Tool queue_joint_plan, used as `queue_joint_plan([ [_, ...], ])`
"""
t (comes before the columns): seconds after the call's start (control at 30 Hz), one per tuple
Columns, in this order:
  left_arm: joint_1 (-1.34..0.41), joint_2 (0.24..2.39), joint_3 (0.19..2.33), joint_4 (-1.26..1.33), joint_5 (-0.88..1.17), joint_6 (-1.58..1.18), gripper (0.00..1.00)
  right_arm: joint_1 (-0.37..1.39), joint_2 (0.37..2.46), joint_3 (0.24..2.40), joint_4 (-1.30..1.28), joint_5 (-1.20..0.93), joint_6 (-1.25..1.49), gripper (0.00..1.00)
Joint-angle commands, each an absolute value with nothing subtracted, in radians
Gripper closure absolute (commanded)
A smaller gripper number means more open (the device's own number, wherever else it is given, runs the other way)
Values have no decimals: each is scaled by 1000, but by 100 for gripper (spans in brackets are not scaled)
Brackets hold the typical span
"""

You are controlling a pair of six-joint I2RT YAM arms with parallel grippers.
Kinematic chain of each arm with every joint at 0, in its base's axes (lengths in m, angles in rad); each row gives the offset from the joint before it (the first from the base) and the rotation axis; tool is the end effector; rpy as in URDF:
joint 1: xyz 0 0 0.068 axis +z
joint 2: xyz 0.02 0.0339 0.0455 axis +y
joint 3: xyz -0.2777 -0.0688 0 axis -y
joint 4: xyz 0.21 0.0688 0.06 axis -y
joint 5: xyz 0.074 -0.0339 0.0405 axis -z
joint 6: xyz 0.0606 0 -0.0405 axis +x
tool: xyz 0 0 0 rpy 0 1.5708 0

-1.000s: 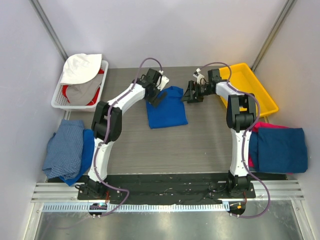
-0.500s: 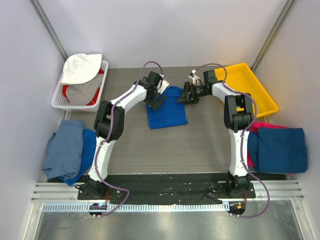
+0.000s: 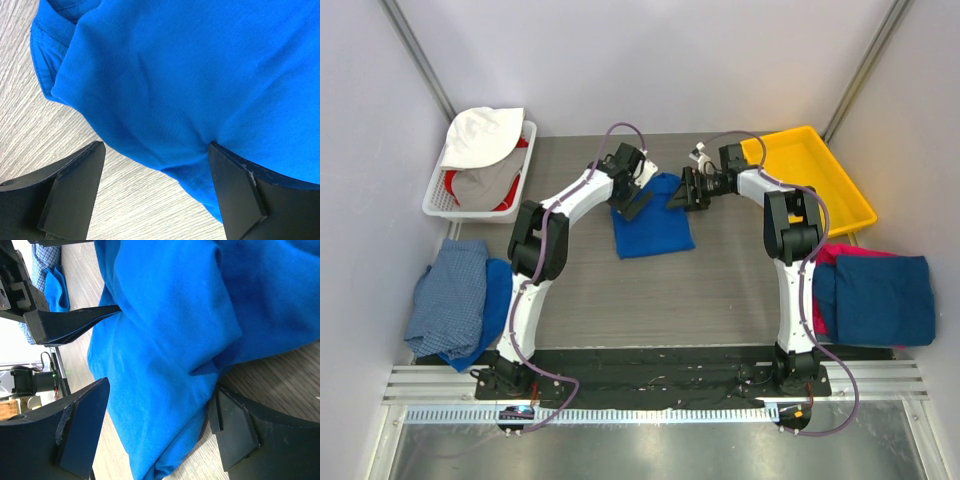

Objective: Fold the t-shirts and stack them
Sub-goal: Put the neatly folded tshirt into the corner of the board with the right arm

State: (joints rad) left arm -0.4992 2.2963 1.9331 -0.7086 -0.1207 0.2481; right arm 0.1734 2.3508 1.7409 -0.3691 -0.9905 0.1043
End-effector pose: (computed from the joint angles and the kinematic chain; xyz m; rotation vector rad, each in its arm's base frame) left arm 0.4303 -0.2263 0.1849 0.9227 2.4643 0.0738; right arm 0.4657 0.1330 0.1508 -0.4707 2.3490 1.3643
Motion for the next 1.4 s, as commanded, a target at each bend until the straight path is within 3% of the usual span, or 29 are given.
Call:
queue_joint_plan([
  [0.0, -503, 2292, 1965, -735, -114, 265, 12, 204, 2372, 1697, -399, -959, 106, 15],
  [0.43, -517, 2286, 1979, -756, -107, 261, 12, 267, 2372, 1683, -380, -979, 133, 20],
  [0.53, -518, 2281, 1976, -758, -109, 262, 12, 265, 2375, 1684, -380, -976, 138, 28],
  [0.63, -518, 2279, 1970, -755, -117, 267, 12, 267, 2372, 1687, -382, -963, 138, 46],
  [0.73, -518, 2269, 1956, -756, -117, 273, 12, 264, 2367, 1690, -393, -962, 132, 73],
  [0.77, -518, 2266, 1951, -756, -118, 275, 12, 262, 2365, 1690, -402, -960, 127, 87],
  [0.83, -518, 2260, 1947, -753, -123, 276, 12, 262, 2361, 1692, -425, -954, 110, 99],
  [1.37, -505, 2145, 2063, -756, -181, 268, 11, 235, 1997, 1611, -803, -692, -119, 99],
])
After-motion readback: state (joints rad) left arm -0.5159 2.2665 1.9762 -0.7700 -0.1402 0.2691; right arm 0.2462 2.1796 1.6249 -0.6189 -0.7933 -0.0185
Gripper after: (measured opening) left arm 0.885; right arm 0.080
